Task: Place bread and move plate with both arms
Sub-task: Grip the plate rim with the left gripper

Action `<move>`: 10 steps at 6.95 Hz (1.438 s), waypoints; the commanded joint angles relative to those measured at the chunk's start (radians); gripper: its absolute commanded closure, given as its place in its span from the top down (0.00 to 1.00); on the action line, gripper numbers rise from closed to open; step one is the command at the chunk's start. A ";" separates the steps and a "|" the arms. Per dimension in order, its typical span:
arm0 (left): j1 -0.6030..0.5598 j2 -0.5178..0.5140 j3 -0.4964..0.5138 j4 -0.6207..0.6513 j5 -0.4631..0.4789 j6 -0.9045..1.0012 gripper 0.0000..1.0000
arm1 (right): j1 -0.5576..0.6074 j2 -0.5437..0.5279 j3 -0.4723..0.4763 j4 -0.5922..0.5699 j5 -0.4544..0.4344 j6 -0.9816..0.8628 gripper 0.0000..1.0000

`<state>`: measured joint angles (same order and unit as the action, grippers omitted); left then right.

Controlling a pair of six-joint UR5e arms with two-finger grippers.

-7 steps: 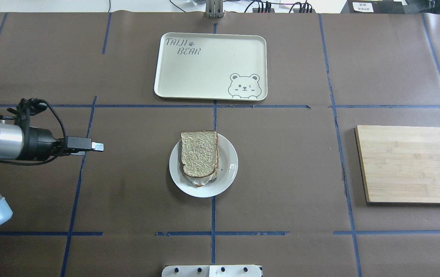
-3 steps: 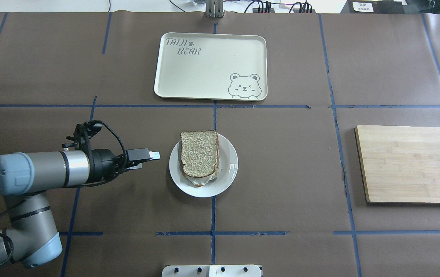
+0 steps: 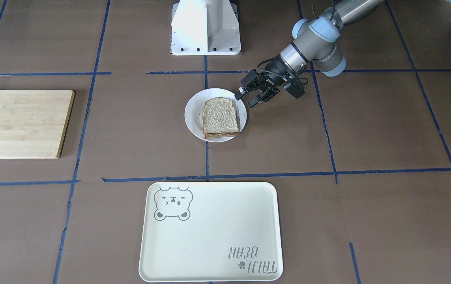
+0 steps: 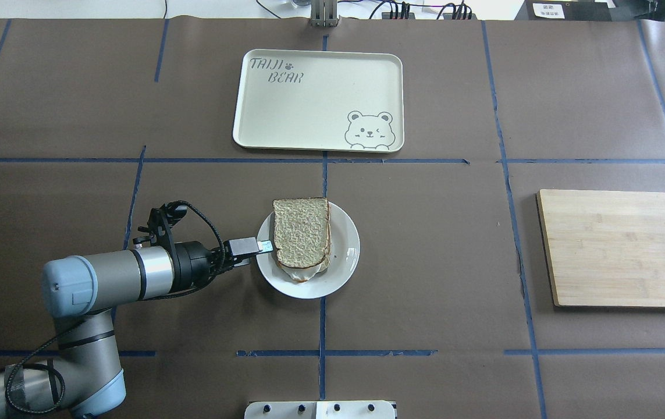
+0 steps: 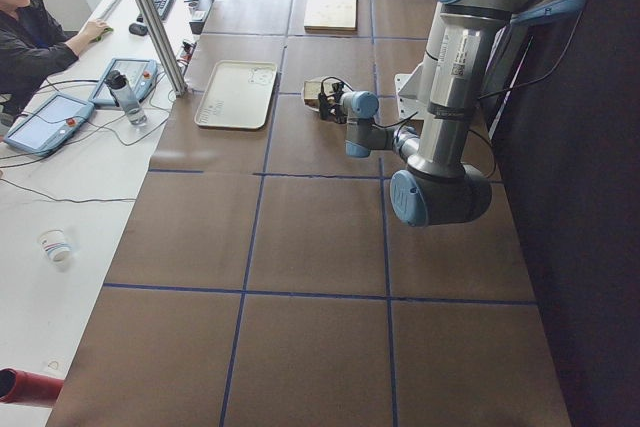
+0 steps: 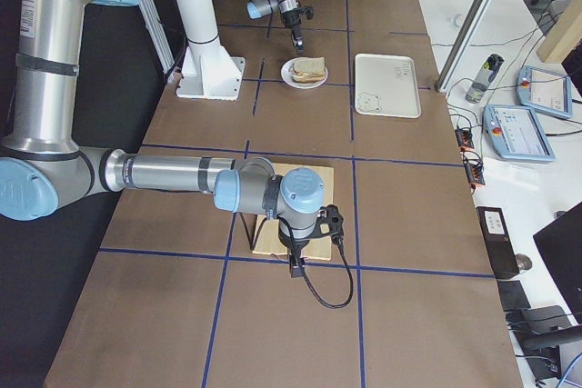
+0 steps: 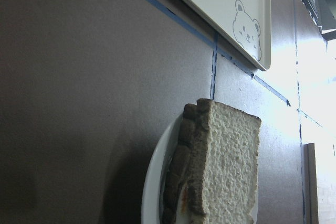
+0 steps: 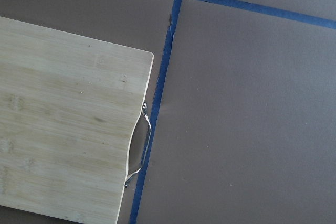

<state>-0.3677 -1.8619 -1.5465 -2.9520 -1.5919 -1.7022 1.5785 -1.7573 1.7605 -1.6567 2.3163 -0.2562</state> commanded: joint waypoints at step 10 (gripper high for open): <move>0.004 -0.057 0.102 -0.073 0.006 -0.048 0.11 | 0.000 0.001 0.002 0.000 0.000 0.000 1.00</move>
<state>-0.3639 -1.9181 -1.4444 -3.0131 -1.5860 -1.7502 1.5785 -1.7564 1.7627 -1.6567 2.3156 -0.2562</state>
